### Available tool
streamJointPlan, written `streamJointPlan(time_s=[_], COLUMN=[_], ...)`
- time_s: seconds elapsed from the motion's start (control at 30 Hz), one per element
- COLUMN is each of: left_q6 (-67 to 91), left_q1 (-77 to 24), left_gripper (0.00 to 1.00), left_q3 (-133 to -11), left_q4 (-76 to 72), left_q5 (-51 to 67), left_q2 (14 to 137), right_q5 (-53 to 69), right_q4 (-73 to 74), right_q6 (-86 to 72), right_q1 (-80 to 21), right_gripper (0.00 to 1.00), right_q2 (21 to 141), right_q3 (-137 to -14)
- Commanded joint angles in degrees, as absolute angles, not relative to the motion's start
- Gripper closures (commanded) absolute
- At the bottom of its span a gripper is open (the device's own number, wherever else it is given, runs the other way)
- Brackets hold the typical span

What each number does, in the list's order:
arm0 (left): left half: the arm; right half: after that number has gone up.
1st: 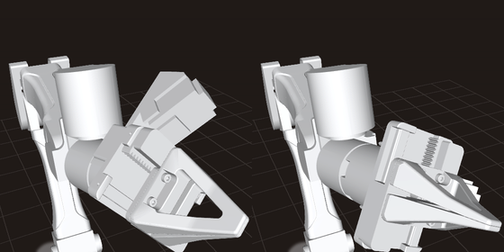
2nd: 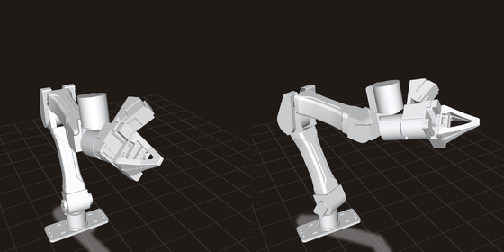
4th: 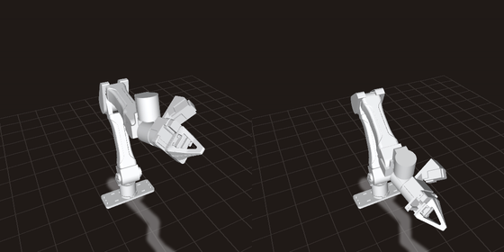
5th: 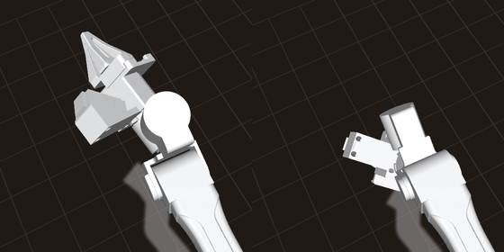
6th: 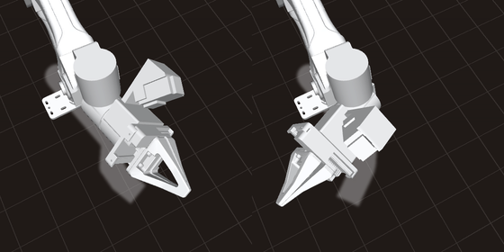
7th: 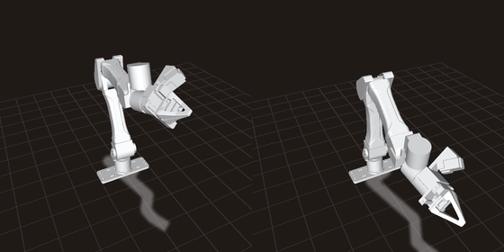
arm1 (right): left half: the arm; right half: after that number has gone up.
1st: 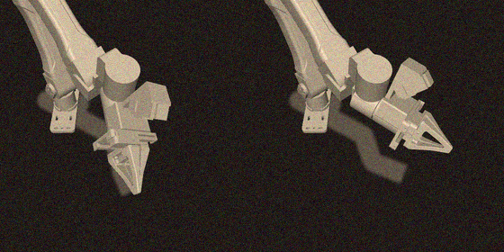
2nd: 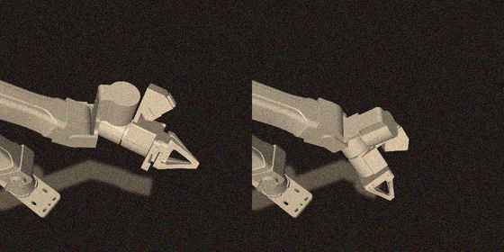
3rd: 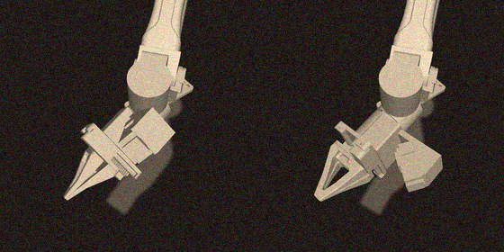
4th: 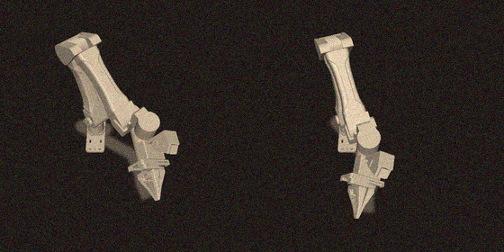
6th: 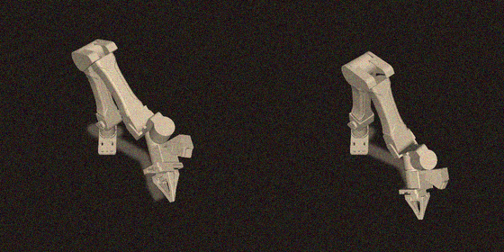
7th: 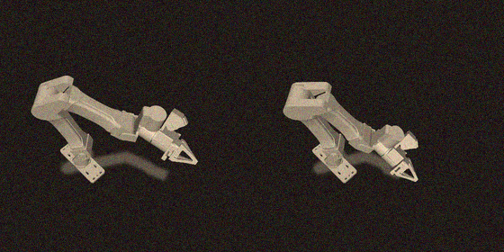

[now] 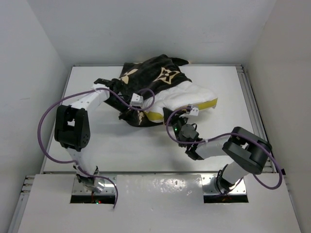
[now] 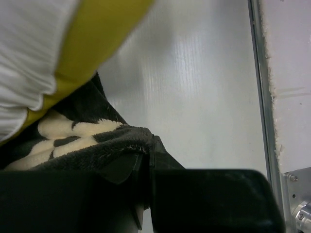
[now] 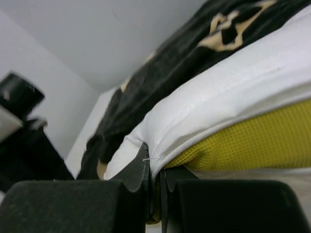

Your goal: Put the pillow into the pillowcase

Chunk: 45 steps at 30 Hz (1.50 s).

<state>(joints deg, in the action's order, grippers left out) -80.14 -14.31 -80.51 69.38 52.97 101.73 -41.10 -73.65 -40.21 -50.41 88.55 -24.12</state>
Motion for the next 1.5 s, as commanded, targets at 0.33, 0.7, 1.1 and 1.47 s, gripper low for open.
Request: streamJointPlan(time_s=[0.33,0.7,1.1,1.47], left_q6=[-66.91,-58.45,-56.16,-58.62], left_q1=[-9.84,-10.72,-10.72,-11.33], left_gripper=[1.00,1.00,1.00,1.00], left_q3=[-76.03,-72.51,-70.31,-70.13], left_q4=[60.76,52.48,51.59,52.91], left_q5=[55.82,51.42,50.54,51.42], left_q2=[100.11,96.95,94.66,95.36], right_q5=[-24.32,-21.03,-33.58,-21.30], right_q4=[-34.78,30.75,7.75,-7.72], right_q6=[-39.65,-11.20,-3.08,-13.95], right_q1=[-56.94,-65.65,-59.24,-50.72], right_gripper=[0.01,0.44,0.01,1.00], right_q2=[62.66,58.61,94.80,112.67], right_q3=[-11.31,-44.53,-57.39,-63.36])
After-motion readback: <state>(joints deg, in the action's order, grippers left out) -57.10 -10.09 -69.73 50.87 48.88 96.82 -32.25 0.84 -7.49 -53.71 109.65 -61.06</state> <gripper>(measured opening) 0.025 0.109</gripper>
